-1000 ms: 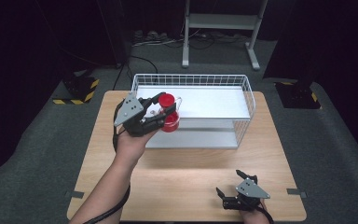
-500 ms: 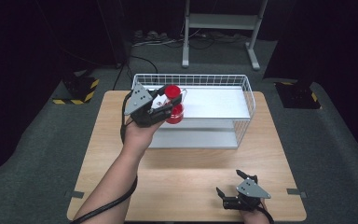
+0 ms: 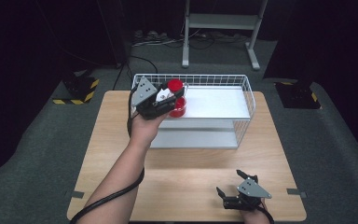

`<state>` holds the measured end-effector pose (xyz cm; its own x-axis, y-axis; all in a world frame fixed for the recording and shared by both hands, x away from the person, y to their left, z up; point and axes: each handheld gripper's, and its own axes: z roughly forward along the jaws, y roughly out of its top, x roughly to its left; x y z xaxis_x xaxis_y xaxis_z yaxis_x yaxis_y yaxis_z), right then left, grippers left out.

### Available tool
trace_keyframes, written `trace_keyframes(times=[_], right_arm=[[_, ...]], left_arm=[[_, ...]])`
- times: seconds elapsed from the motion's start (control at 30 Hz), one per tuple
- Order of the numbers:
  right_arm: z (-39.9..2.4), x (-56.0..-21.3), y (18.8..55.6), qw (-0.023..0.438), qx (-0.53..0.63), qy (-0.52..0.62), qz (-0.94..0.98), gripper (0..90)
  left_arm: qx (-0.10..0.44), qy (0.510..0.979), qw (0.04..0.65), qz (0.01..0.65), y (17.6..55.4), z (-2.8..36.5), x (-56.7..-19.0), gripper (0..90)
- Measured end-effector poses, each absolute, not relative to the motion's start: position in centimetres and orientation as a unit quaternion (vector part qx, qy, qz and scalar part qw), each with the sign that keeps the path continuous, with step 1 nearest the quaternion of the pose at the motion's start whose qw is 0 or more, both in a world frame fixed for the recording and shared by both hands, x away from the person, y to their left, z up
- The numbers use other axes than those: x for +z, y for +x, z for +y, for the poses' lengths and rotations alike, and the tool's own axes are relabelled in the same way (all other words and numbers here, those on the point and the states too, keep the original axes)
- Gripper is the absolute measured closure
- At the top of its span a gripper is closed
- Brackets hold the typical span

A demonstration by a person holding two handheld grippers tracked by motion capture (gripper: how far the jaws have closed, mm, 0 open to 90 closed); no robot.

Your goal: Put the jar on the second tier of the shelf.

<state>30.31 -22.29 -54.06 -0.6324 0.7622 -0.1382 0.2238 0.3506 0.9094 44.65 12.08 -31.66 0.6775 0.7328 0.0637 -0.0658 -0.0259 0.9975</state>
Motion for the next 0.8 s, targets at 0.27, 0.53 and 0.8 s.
trace_keyframes(times=[0.27, 0.53, 0.8], right_arm=[[-22.3, -54.1, 30.3, 0.283, 0.473, 0.318, 0.771, 0.6], [-22.4, -54.1, 30.3, 0.284, 0.474, 0.319, 0.770, 0.6], [-22.4, -54.1, 30.3, 0.283, 0.474, 0.319, 0.770, 0.6]], left_arm=[[0.311, 0.650, 0.638, 0.272, 46.1, 11.9, -31.9, 48.6], [0.312, 0.651, 0.633, 0.279, 46.9, 11.3, -32.3, 48.7], [0.310, 0.653, 0.631, 0.282, 47.5, 10.9, -32.4, 48.7]])
